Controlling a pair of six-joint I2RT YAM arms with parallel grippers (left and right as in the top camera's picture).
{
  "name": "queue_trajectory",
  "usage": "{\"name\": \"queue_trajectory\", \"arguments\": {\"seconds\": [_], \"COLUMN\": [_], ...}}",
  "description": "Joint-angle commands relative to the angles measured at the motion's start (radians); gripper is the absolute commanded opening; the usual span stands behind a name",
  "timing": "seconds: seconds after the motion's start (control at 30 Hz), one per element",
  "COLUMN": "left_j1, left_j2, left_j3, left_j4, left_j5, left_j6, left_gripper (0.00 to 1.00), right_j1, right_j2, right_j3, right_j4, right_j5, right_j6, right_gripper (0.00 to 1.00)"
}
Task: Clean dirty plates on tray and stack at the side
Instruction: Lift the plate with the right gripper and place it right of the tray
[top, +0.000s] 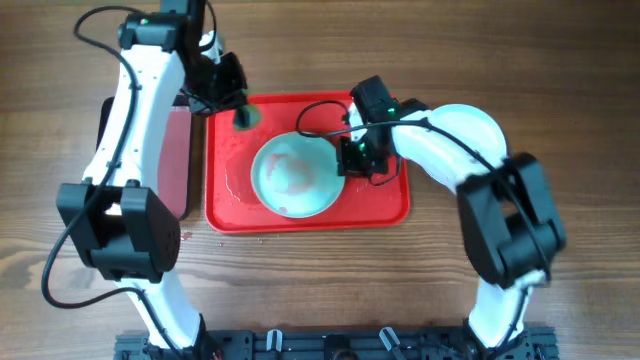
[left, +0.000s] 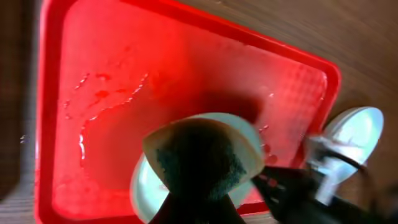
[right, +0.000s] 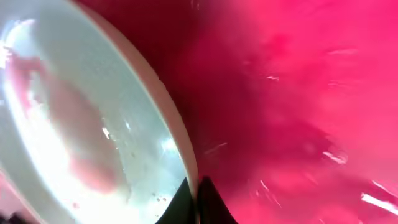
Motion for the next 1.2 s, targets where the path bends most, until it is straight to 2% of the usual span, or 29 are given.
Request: {"name": "queue_trajectory", "arguments": {"seconds": [0.0, 0.07, 0.13, 0.3, 0.47, 0.63, 0.97, 1.0, 1.03, 1.1, 1.17], "left_j1": [-0.010, -0.030, -0.043, -0.062, -0.062, -0.062, -0.062, -0.062, -0.062, -0.062, -0.062], "left_j2": [0.003, 0.003, 0.003, 0.003, 0.003, 0.003, 0.003, 0.003, 0.003, 0.003, 0.003], "left_j3": [-0.083, -0.179, -0.226, -0.253, -0.253, -0.253, -0.253, -0.253, -0.253, -0.253, -0.253], "left_j4": [0.014, 0.057, 0.082, 0.111, 0.126, 0.149, 0.153, 0.153, 0.154, 0.156, 0.159], "left_j5": [-0.006, -0.005, -0.005, -0.005, -0.005, -0.006, -0.005, -0.006, -0.005, -0.005, -0.006], "left_j6": [0.025, 0.021, 0.021, 0.021, 0.022, 0.022, 0.021, 0.021, 0.021, 0.022, 0.022], "left_gripper": [0.04, 0.04, 0.04, 0.04, 0.04, 0.04, 0.04, 0.04, 0.04, 0.04, 0.04], "right_j1": [0.000, 0.029, 0.077, 0.284, 0.470, 0.557, 0.569, 0.568, 0.555, 0.467, 0.357], "right_j2": [-0.232, -0.369, -0.420, -0.432, -0.432, -0.432, -0.432, -0.432, -0.432, -0.431, -0.432], "right_j3": [0.006, 0.005, 0.005, 0.005, 0.005, 0.005, 0.005, 0.005, 0.005, 0.005, 0.005], "right_j4": [-0.056, -0.118, -0.156, -0.219, -0.222, -0.222, -0.208, -0.208, -0.208, -0.205, -0.201], "right_j5": [0.335, 0.650, 0.840, 1.322, 1.577, 1.760, 1.753, 1.612, 1.384, 0.958, 0.826], "right_j6": [-0.018, -0.021, -0.025, -0.047, -0.070, -0.103, -0.116, -0.117, -0.114, 0.023, 0.068], "right_gripper": [0.04, 0.04, 0.04, 0.04, 0.04, 0.04, 0.04, 0.04, 0.04, 0.04, 0.04]}}
